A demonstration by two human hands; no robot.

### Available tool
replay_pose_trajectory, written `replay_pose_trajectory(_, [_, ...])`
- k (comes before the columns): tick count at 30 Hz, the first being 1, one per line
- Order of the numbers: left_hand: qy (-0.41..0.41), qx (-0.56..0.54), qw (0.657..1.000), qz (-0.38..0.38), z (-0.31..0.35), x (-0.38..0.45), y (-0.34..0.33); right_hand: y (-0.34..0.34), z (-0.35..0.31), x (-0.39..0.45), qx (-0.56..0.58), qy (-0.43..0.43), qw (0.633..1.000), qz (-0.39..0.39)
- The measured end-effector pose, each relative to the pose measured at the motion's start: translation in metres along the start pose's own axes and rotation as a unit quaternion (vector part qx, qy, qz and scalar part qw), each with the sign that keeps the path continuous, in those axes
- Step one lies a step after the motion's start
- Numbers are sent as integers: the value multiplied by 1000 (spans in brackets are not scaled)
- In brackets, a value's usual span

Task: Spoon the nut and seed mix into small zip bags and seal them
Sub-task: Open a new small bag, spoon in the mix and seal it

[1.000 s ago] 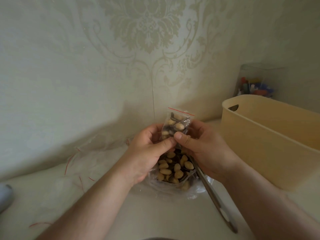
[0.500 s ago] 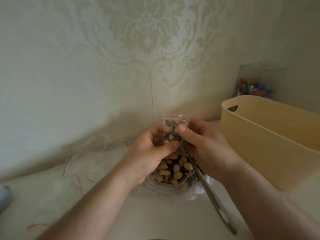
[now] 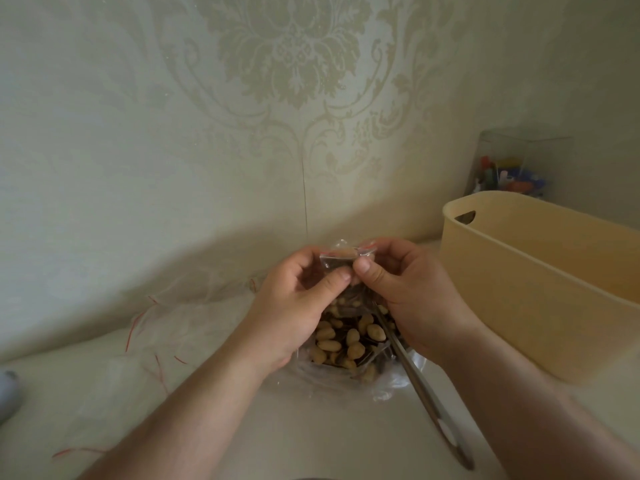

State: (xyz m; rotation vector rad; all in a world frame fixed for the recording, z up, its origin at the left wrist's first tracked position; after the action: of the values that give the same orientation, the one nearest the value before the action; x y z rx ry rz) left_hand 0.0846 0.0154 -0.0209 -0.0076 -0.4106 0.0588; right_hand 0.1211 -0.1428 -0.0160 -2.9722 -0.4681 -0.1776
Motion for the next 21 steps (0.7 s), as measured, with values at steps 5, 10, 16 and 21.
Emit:
replay_pose_trajectory(5, [20,-27,999,14,-1,1,3,-3,0,0,23,-30,998,-44])
replay_pose_trajectory(10, [21,30,999,-3,0,-1,2,-3,-1,-3,44,-72,996,-21])
replay_pose_trajectory(16, [40,90,995,13,2,-2,1,-2,2,-1,6,-100,995,-26])
replay_pose_trajectory(21, [47,99,993,39,0,-1,2,-5,8,-3,-12,-151,988,-37])
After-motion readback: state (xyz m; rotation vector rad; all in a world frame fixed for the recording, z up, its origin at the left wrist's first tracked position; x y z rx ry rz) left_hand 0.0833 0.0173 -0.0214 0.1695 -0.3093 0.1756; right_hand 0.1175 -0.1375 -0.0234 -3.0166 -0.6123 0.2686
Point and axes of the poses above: each hand's wrist, its own x-axis towards the middle knuckle, its own y-axis out of the back of the hand, z = x × y, the point moved 5 cm from there along x, towards the middle knuckle, and after that the axes turned 7 degrees about -y, right-handed, at the moved point
